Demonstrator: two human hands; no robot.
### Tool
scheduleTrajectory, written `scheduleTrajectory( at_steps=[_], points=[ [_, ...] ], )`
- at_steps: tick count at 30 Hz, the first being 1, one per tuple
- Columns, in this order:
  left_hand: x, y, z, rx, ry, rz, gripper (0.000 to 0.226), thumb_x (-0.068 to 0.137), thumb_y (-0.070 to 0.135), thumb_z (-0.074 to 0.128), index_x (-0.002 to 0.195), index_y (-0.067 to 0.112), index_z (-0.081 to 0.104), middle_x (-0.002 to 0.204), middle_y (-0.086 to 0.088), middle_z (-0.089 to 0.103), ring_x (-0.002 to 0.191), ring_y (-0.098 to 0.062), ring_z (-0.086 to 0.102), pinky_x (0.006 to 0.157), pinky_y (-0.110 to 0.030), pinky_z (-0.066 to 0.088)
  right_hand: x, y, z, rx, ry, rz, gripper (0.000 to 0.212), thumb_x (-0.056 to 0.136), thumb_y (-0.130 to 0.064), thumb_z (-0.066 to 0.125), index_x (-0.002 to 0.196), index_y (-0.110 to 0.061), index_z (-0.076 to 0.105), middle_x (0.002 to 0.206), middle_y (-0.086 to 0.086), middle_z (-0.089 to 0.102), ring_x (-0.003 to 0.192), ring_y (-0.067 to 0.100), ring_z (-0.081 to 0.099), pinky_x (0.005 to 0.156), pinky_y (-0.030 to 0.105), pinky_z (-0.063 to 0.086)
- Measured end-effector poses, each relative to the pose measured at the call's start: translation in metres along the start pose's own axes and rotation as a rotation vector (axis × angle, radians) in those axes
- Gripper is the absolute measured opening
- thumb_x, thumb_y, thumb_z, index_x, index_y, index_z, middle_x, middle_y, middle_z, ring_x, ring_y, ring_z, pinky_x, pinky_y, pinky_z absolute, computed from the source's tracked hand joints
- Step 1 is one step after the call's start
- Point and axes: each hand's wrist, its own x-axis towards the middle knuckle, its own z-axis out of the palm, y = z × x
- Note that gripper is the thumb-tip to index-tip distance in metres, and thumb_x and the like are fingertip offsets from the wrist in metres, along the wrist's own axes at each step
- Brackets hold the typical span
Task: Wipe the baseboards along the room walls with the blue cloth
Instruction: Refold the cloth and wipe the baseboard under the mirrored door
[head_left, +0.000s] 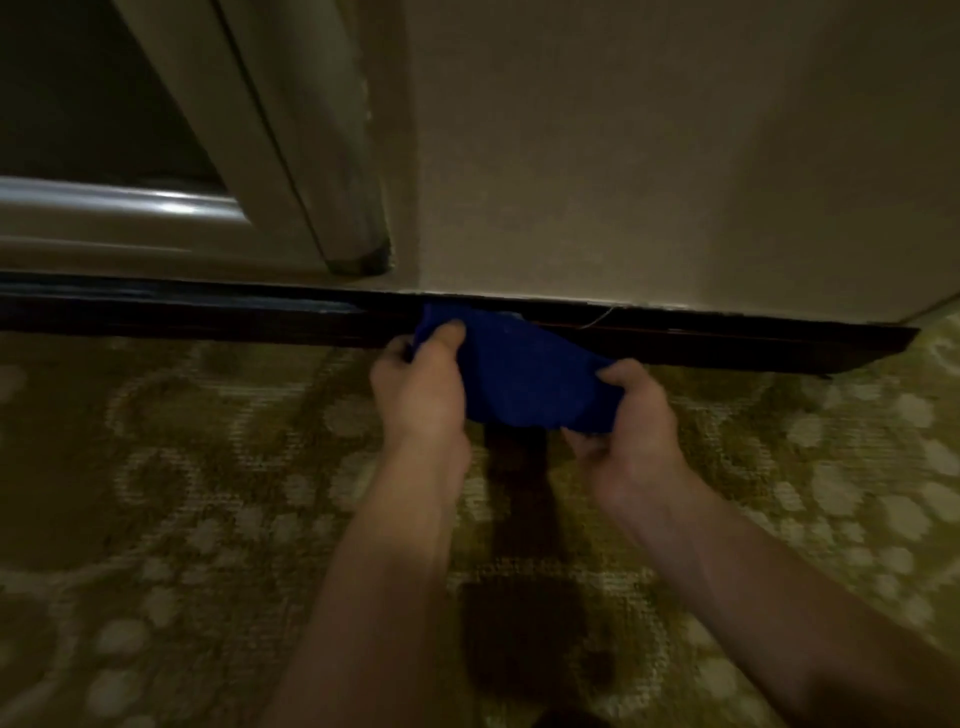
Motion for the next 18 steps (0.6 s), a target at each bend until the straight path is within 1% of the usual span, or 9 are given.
scheduleTrajectory(
  at_steps=[3, 5, 7, 9, 11, 13, 14, 16, 18],
  points=[
    [0.007, 0.012, -0.015, -0.046, 0.104, 0.003, 0.060, 0.083, 0.023, 0.076, 0.139, 0.019, 0.053, 0.128, -0.006, 0.064, 0.113, -0.025, 0.063, 0.102, -0.045, 0.051, -0.010, 0.011, 0.013, -0.059, -0.060, 0.038, 0.033, 0.089, -0.013, 0.060, 0.121, -0.009, 0.062, 0.113, 0.010, 0.072, 0.099, 0.023, 0.070, 0.068, 0.032, 0.057],
    [0.015, 0.027, -0.033, -0.133, 0.192, 0.035, 0.058, 0.084, 0.024, 0.073, 0.138, 0.019, 0.054, 0.125, -0.006, 0.066, 0.107, -0.024, 0.066, 0.095, -0.045, 0.056, -0.017, 0.025, 0.031, -0.056, -0.186, 0.118, 0.042, 0.089, -0.009, 0.064, 0.130, -0.010, 0.055, 0.115, 0.011, 0.072, 0.099, 0.024, 0.072, 0.076, 0.036, 0.061],
    [0.019, 0.035, -0.042, -0.134, 0.246, 0.082, 0.053, 0.089, 0.024, 0.068, 0.140, 0.020, 0.053, 0.125, -0.003, 0.066, 0.105, -0.021, 0.066, 0.089, -0.040, 0.059, -0.019, 0.031, 0.046, -0.066, -0.215, 0.120, 0.045, 0.089, -0.007, 0.064, 0.132, -0.011, 0.050, 0.117, 0.011, 0.069, 0.101, 0.024, 0.070, 0.081, 0.038, 0.061],
    [0.010, 0.035, -0.036, -0.138, 0.258, 0.127, 0.057, 0.092, 0.022, 0.066, 0.146, 0.021, 0.046, 0.125, 0.002, 0.062, 0.106, -0.018, 0.063, 0.094, -0.036, 0.055, -0.016, 0.028, 0.050, -0.053, -0.164, 0.072, 0.040, 0.089, -0.008, 0.064, 0.127, -0.008, 0.055, 0.114, 0.012, 0.070, 0.099, 0.024, 0.071, 0.077, 0.035, 0.061],
    [0.000, 0.023, -0.019, -0.123, 0.234, 0.093, 0.056, 0.092, 0.021, 0.066, 0.144, 0.027, 0.044, 0.113, 0.007, 0.059, 0.101, -0.013, 0.059, 0.095, -0.034, 0.050, -0.008, 0.021, 0.042, -0.063, -0.080, -0.004, 0.037, 0.087, -0.012, 0.064, 0.123, -0.006, 0.059, 0.110, 0.012, 0.073, 0.097, 0.025, 0.072, 0.067, 0.033, 0.061],
    [-0.011, 0.008, 0.001, -0.085, 0.142, 0.011, 0.043, 0.091, 0.023, 0.068, 0.130, 0.033, 0.052, 0.114, 0.006, 0.060, 0.104, -0.016, 0.059, 0.100, -0.039, 0.049, 0.006, 0.012, 0.024, -0.045, 0.059, -0.094, 0.045, 0.083, -0.019, 0.064, 0.126, -0.009, 0.057, 0.114, 0.012, 0.071, 0.097, 0.027, 0.070, 0.058, 0.034, 0.056],
    [-0.016, 0.001, 0.010, -0.054, 0.079, -0.028, 0.028, 0.091, 0.024, 0.068, 0.114, 0.033, 0.056, 0.114, 0.005, 0.061, 0.106, -0.017, 0.060, 0.102, -0.042, 0.049, 0.011, 0.005, 0.016, -0.017, 0.129, -0.136, 0.050, 0.080, -0.022, 0.064, 0.128, -0.010, 0.056, 0.116, 0.011, 0.069, 0.098, 0.027, 0.068, 0.057, 0.033, 0.051],
    [-0.025, -0.006, 0.021, 0.016, -0.037, -0.066, 0.015, 0.092, 0.024, 0.069, 0.096, 0.033, 0.057, 0.108, 0.005, 0.063, 0.105, -0.017, 0.062, 0.104, -0.045, 0.049, 0.020, -0.009, 0.003, 0.031, 0.231, -0.198, 0.047, 0.079, -0.024, 0.063, 0.124, -0.012, 0.057, 0.113, 0.008, 0.064, 0.096, 0.023, 0.063, 0.058, 0.031, 0.045],
    [-0.027, -0.008, 0.022, 0.023, -0.051, -0.080, 0.015, 0.091, 0.023, 0.069, 0.102, 0.030, 0.061, 0.110, 0.004, 0.065, 0.106, -0.017, 0.062, 0.104, -0.043, 0.049, 0.020, -0.011, -0.002, 0.002, 0.263, -0.221, 0.040, 0.084, -0.021, 0.061, 0.122, -0.010, 0.058, 0.109, 0.007, 0.062, 0.095, 0.022, 0.061, 0.061, 0.030, 0.044]
  ],
)
